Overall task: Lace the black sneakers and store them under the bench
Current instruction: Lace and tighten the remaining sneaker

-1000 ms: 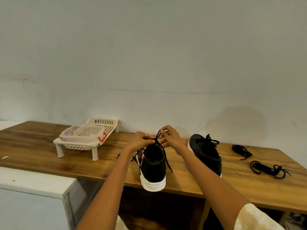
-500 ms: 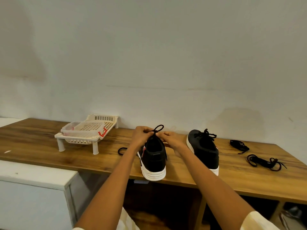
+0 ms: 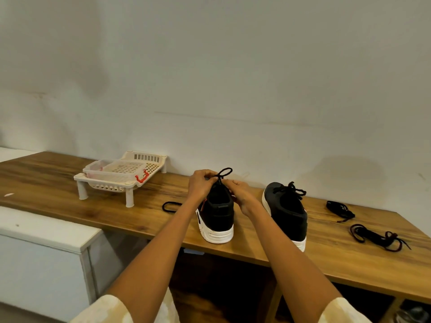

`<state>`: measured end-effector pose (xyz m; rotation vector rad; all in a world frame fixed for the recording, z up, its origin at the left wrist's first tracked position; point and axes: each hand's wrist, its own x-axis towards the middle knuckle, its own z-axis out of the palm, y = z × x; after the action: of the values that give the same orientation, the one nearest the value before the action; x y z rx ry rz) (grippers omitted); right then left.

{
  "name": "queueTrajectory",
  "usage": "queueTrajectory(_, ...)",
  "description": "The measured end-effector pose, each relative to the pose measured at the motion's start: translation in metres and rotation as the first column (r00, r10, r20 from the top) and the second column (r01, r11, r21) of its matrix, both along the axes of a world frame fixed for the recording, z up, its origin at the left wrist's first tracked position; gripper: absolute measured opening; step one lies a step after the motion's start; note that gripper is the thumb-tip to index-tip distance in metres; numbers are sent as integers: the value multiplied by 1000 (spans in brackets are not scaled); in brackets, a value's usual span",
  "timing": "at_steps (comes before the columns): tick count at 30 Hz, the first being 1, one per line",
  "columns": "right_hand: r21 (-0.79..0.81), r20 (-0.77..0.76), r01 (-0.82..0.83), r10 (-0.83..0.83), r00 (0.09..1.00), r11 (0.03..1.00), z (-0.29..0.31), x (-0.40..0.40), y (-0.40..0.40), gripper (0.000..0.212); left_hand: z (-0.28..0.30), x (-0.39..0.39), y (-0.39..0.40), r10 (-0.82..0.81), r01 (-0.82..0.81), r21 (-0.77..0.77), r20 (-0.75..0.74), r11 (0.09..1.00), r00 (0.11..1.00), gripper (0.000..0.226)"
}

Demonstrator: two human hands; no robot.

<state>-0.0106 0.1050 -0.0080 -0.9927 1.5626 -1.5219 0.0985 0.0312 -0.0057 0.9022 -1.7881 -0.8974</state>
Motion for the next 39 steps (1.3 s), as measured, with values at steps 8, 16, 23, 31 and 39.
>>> queueTrajectory(8, -146, 93, 100, -87, 992, 984, 3, -1, -3, 16, -1, -2, -5, -37, 38, 39, -26, 999, 999, 18)
queueTrajectory(16, -157, 21, -5, 9, 1000, 988, 9, -2, 3, 12, -2, -3, -6, -42, 42, 33, -5, 999, 999, 19)
queueTrajectory(23, -165, -313, -93, 37, 949, 982, 9, -17, -2, 22, -1, -1, -10, -123, 122, 36, 25, 992, 992, 21)
queueTrajectory(31, -241, -113, 21, -50, 992, 970, 8, -18, -12, 14, -1, -1, -14, -163, 161, 42, 44, 986, 986, 18)
queueTrajectory(39, -222, -106, 69, -94, 990, 973, 6, -12, -19, 19, -1, -1, -14, -139, 137, 66, 33, 988, 990, 20)
